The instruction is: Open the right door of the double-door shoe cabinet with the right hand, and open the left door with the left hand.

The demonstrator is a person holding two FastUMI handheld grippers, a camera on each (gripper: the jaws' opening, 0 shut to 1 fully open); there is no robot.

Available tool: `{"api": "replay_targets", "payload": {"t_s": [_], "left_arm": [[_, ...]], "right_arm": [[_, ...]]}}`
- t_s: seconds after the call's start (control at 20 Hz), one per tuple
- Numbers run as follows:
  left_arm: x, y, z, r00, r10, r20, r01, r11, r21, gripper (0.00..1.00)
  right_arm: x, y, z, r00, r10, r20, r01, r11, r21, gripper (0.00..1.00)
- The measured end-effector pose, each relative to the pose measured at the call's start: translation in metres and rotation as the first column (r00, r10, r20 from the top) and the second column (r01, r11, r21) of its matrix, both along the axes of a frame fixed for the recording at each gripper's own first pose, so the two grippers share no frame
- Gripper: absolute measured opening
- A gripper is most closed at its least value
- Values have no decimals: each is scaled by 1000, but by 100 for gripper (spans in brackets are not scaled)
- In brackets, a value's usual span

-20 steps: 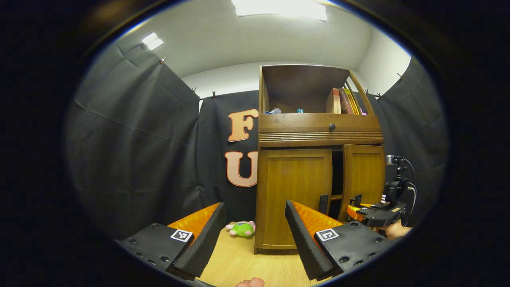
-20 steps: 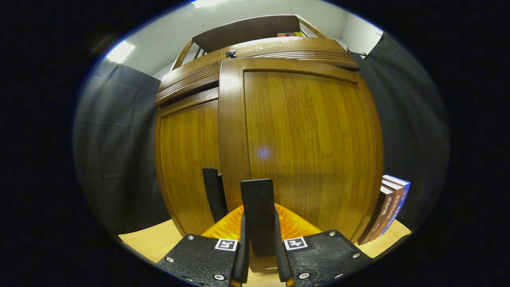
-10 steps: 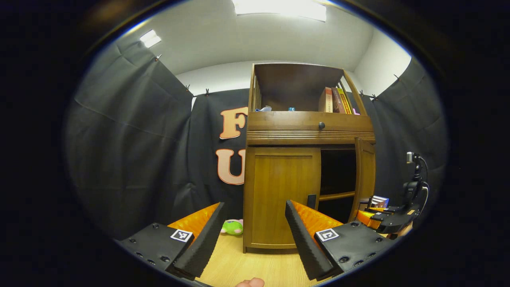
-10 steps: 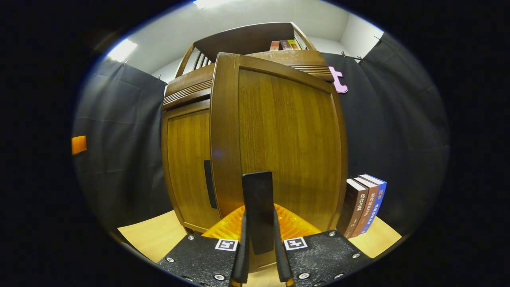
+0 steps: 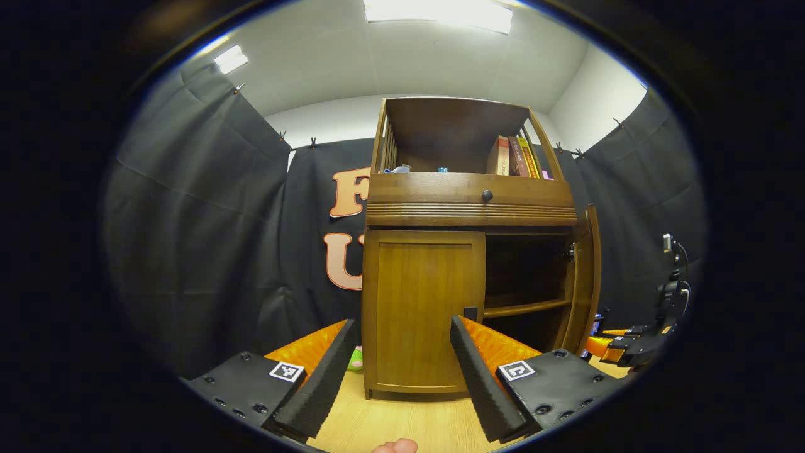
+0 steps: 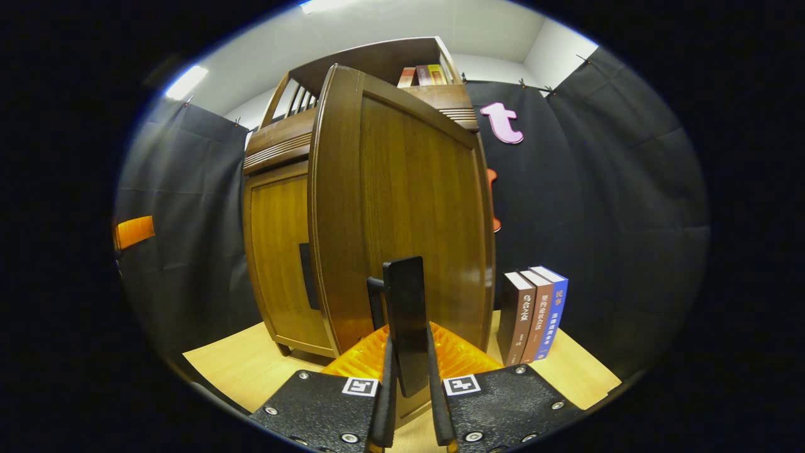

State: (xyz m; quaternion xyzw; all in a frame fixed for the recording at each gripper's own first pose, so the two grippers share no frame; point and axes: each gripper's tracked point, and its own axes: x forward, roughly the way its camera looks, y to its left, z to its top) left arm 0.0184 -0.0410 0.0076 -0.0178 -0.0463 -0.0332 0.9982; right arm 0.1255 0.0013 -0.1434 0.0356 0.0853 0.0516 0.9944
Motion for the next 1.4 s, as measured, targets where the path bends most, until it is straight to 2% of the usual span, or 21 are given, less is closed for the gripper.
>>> {"api": "replay_targets", "payload": {"t_s": [0.05,0.1,0.15,0.2,0.25,0.3,0.5,0.55,0.6,0.65,0.7,0.95,1.1,1.15,1.2,1.25,1.3,1.4], "left_arm": [[0,-4,-1,1000,-5,-1,5,1000,-3,96],[1,-8,-2,1000,-10,-3,10,1000,-5,96],[1,-11,-2,1000,-13,-4,13,1000,-6,96],[2,-15,-3,1000,-17,-4,17,1000,-8,96],[2,-18,-3,1000,-21,-4,20,1000,-10,96],[3,-20,-4,1000,-23,-5,23,1000,-13,96],[1,-25,-6,1000,-21,-4,21,999,-32,95],[0,-27,-5,1000,-25,-1,25,999,-39,97],[1,-30,-5,1000,-32,0,32,999,-45,97],[1,-32,-6,999,-33,1,33,998,-48,95],[2,-32,-6,999,-32,1,32,998,-48,95],[0,-25,-14,1000,1,-6,-2,999,-52,99],[-3,-20,-18,999,26,-31,-28,997,-75,94],[-4,-19,-18,999,30,-33,-33,995,-89,98],[-6,-17,-19,999,35,-36,-39,994,-98,95],[-7,-12,-19,998,47,-38,-51,993,-102,97],[-10,-6,-20,997,65,-38,-69,992,-106,97],[-13,3,-19,995,93,-35,-96,988,-117,97]], "right_arm": [[-3,-6,1,1000,-13,-3,13,1000,-12,22],[-6,-15,1,1000,-27,-5,27,999,-29,10],[-8,-24,0,999,-37,-4,37,998,-44,19],[-9,-33,1,999,-47,-4,46,997,-53,17],[-10,-40,0,998,-56,-5,55,997,-58,27],[-12,-47,0,998,-67,-7,66,996,-63,16],[-15,-89,-1,990,-141,-14,139,987,-86,11],[-16,-99,-1,988,-152,-19,150,986,-77,18],[-17,-106,0,988,-152,-22,151,987,-56,5],[-16,-112,0,989,-145,-22,144,989,-39,13],[-16,-118,1,991,-131,-21,130,991,-31,2],[-12,-140,-2,999,-42,-28,41,999,-21,1],[-11,-154,-2,999,8,-36,-8,1000,-11,2],[-10,-157,-3,999,24,-34,-24,1000,-6,2],[-9,-161,-2,999,38,-34,-38,999,-1,2],[-9,-163,-2,998,53,-34,-53,999,1,2],[-8,-166,-2,997,68,-33,-68,998,3,11],[-5,-167,-2,995,94,-30,-94,996,7,11]]}}
